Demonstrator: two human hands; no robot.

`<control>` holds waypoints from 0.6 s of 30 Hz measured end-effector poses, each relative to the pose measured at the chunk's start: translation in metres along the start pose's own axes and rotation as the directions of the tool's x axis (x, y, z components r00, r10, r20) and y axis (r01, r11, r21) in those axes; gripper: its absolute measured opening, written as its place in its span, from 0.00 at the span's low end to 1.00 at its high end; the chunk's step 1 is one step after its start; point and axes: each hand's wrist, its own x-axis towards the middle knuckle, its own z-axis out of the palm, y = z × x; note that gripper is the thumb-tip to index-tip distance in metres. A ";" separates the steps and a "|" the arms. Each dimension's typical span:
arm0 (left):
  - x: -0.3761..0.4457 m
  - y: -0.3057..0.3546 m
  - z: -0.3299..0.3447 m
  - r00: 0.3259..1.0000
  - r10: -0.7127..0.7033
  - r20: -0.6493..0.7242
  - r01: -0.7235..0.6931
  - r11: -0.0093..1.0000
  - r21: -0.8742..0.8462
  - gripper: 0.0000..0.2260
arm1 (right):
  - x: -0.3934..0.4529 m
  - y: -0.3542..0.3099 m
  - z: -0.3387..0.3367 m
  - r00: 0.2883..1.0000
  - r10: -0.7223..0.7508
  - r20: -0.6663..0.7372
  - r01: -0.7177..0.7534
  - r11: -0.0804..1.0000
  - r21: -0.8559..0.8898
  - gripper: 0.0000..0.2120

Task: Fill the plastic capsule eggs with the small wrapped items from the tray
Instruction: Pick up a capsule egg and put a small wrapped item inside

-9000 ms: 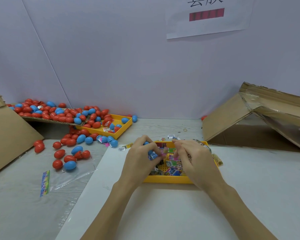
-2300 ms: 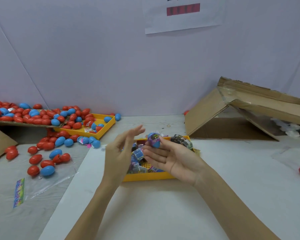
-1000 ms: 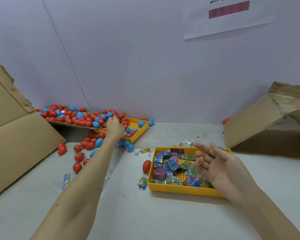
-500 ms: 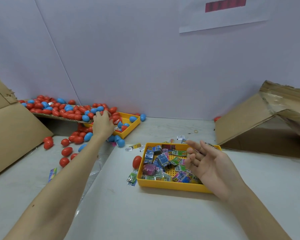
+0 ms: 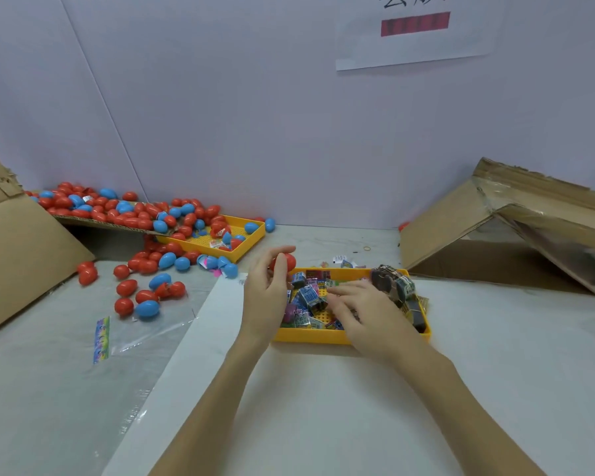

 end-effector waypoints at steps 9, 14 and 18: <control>-0.003 -0.009 -0.013 0.984 0.171 0.057 -0.179 0.969 0.171 0.09 | -0.001 -0.003 -0.001 0.977 0.023 -0.211 0.000 0.994 0.107 0.23; -0.012 -0.002 -0.007 0.986 0.104 0.132 -0.116 0.989 0.087 0.16 | 0.000 -0.006 -0.003 0.922 -0.061 -0.383 0.143 0.972 0.187 0.16; -0.016 -0.001 0.000 0.995 0.069 0.078 -0.079 0.988 0.134 0.19 | -0.001 -0.015 -0.001 0.895 -0.221 -0.388 0.272 0.959 0.082 0.15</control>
